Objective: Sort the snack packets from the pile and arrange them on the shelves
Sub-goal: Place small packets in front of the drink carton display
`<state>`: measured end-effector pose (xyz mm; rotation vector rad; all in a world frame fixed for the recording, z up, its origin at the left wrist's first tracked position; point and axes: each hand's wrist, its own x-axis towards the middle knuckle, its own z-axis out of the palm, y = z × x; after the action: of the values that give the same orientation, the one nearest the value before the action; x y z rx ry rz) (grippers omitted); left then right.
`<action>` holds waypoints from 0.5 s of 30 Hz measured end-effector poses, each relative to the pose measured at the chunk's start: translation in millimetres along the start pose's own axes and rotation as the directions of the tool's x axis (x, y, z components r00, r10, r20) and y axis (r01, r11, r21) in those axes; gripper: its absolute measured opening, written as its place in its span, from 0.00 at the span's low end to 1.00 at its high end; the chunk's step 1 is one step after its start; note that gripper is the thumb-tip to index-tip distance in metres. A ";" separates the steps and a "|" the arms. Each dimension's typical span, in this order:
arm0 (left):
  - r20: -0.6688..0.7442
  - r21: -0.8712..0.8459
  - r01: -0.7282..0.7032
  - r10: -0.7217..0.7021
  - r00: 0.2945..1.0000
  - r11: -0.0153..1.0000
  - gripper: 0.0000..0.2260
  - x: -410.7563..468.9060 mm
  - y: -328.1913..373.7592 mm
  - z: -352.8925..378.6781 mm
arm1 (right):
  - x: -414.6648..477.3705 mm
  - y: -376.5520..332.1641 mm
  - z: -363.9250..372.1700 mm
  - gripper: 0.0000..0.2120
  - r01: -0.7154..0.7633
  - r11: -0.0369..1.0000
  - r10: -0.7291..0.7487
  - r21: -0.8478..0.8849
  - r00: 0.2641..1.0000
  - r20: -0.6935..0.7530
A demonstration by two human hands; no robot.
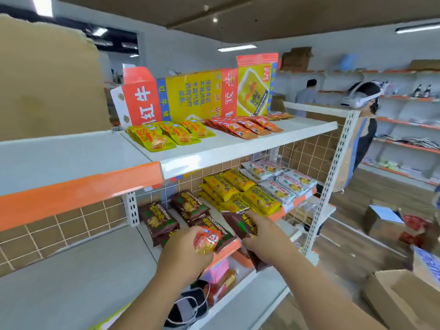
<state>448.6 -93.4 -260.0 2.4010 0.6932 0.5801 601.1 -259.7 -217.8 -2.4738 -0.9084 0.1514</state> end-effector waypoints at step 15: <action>-0.143 -0.013 0.303 -0.302 0.942 0.953 0.25 6.6 -84.1 24.7 | 87.4 -53.0 128.5 0.38 0.145 0.988 -0.153 0.051 0.968 0.199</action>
<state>438.2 -40.1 -329.1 2.2139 1.1055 0.6226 603.7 -116.6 -298.2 -2.3766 -1.1620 0.3696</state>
